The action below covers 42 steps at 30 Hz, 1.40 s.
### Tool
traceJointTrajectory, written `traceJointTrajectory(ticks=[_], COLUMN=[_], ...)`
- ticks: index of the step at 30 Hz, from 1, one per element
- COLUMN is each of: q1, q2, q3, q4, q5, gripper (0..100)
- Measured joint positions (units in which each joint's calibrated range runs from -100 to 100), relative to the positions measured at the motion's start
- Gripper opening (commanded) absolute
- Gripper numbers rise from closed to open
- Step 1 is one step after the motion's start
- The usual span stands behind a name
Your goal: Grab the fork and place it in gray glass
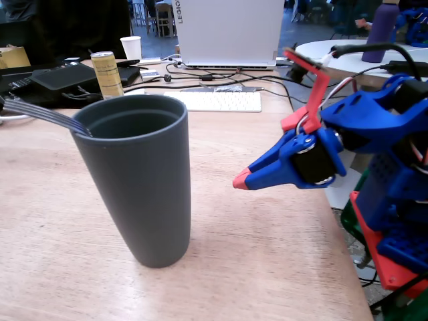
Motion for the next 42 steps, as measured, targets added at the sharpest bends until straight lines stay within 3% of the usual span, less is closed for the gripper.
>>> traceJointTrajectory(ticks=[9, 14, 20, 32, 34, 39, 42], q1=[1.4, 0.4, 0.7, 0.4, 0.4, 0.8, 0.9], q2=[0.7, 12.5, 3.8, -0.4, -0.4, -0.6, -0.6], q3=[-0.5, -13.2, -8.6, -6.3, -5.6, -0.2, 0.1], q4=[0.0, 2.2, 20.7, 21.3, 20.1, 1.3, -0.4], q5=[0.0, -0.3, 0.0, 0.0, 0.0, 0.0, 0.0], gripper=[0, 0, 0, 0, 0, 0, 0])
